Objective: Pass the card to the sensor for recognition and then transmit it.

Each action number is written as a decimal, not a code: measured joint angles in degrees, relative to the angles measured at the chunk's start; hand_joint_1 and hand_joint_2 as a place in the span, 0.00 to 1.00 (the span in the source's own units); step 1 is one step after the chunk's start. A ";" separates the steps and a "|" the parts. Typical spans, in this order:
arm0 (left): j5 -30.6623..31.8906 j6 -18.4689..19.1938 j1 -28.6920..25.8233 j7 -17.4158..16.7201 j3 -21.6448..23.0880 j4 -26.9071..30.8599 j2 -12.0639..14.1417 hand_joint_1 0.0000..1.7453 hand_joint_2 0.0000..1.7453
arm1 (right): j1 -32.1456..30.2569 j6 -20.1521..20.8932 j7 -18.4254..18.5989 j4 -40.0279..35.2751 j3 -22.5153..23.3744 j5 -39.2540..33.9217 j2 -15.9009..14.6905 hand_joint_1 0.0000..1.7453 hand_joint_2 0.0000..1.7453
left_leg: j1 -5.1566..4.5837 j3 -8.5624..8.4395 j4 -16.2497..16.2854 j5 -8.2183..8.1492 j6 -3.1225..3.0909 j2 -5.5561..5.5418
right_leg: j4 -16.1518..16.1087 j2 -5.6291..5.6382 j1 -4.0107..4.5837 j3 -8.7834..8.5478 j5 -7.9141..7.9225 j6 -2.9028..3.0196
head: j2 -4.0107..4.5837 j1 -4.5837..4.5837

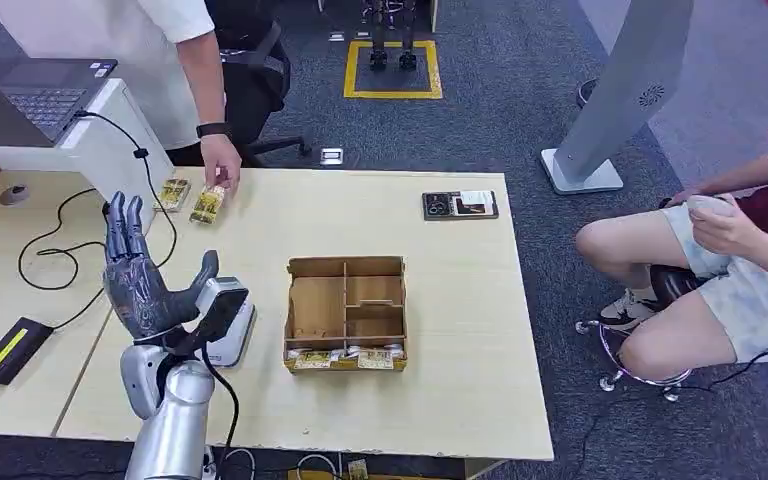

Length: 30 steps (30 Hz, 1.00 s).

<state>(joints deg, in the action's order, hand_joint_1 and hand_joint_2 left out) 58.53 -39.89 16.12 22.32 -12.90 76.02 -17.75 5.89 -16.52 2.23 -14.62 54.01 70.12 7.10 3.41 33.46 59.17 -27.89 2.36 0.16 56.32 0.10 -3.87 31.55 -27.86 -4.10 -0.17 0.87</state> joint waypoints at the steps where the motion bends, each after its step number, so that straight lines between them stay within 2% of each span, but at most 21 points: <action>1: -0.11 0.00 -0.15 -0.07 0.00 0.07 0.07 0.00 1.00 | 0.00 0.00 -0.04 0.00 -0.02 -0.43 0.00 0.00 1.00 | 0.00 0.00 0.00 0.00 0.00 0.00 | 0.00 0.00 0.00 0.00 0.00 0.00 | 0.00 0.00; 6: -0.66 0.00 -1.20 -0.63 0.89 0.46 0.44 0.00 1.00 | -0.03 -0.02 -0.15 0.00 -0.04 -0.85 0.00 0.00 1.00 | 0.00 0.01 0.00 0.00 0.00 -0.01 | 0.00 -0.01 0.00 0.00 0.00 0.00 | 0.00 -0.02; 8: -2.44 -0.02 -2.03 -1.92 2.14 0.92 0.85 0.00 1.00 | -0.09 -0.02 -0.28 0.00 -0.04 -1.25 0.00 0.00 1.00 | 0.00 0.01 0.00 0.00 0.00 -0.01 | 0.00 -0.01 0.00 0.00 0.00 0.00 | 0.00 -0.02; 10: -6.83 -0.02 -3.52 -3.50 4.60 1.75 2.23 0.00 1.00 | -0.31 -0.02 -0.61 -0.02 -0.04 -1.92 0.00 0.00 1.00 | 0.00 0.01 0.00 -0.01 0.00 0.00 | 0.00 0.00 0.00 0.01 0.00 0.00 | 0.00 -0.02; 12: -13.96 -0.02 -5.44 -3.58 8.16 3.11 4.18 0.00 1.00 | -0.77 -0.11 -1.12 -0.02 -0.02 -2.78 -0.02 0.00 1.00 | 0.00 0.02 -0.01 -0.01 0.00 -0.02 | 0.00 -0.03 0.00 0.00 -0.01 0.00 | 0.00 -0.02; 15: -19.86 -0.02 -8.60 -1.01 12.08 5.42 6.49 0.00 1.00 | -1.38 -0.15 -1.81 -0.07 0.00 -2.99 -0.09 0.00 1.00 | 0.00 0.04 -0.02 -0.03 0.00 -0.02 | 0.00 -0.03 0.00 0.01 -0.02 0.00 | 0.00 -0.02; 21: -26.47 0.00 -14.28 3.80 18.79 10.20 11.32 0.00 1.00 | -2.22 -0.13 -2.95 -0.09 0.11 -3.89 -0.30 0.00 1.00 | 0.00 0.05 -0.02 -0.03 -0.01 -0.02 | -0.01 -0.04 0.00 0.02 -0.04 0.00 | 0.00 -0.02; 27: -27.67 0.37 -18.03 5.55 25.55 14.14 16.33 0.00 1.00 | -2.65 0.13 -3.52 -0.11 0.20 -3.93 -0.77 0.00 1.00 | 0.00 0.03 -0.01 -0.03 -0.01 -0.02 | -0.01 -0.05 0.00 0.02 -0.03 0.00 | 0.00 -0.02; 30: -27.67 0.52 -18.91 5.81 27.65 15.10 17.84 0.00 1.00 | -2.81 0.26 -3.56 -0.11 0.22 -3.93 -0.96 0.00 1.00 | 0.00 0.03 -0.01 -0.03 -0.01 -0.02 | -0.01 -0.05 0.00 0.01 -0.03 0.00 | 0.00 0.00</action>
<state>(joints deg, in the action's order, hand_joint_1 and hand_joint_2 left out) 30.86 -39.36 -2.79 28.13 14.76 91.12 0.09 3.08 -16.26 -1.33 -14.73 54.23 66.18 6.14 3.41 33.50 59.15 -27.92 2.35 0.14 56.31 0.05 -3.87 31.56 -27.89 -4.10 -0.17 0.87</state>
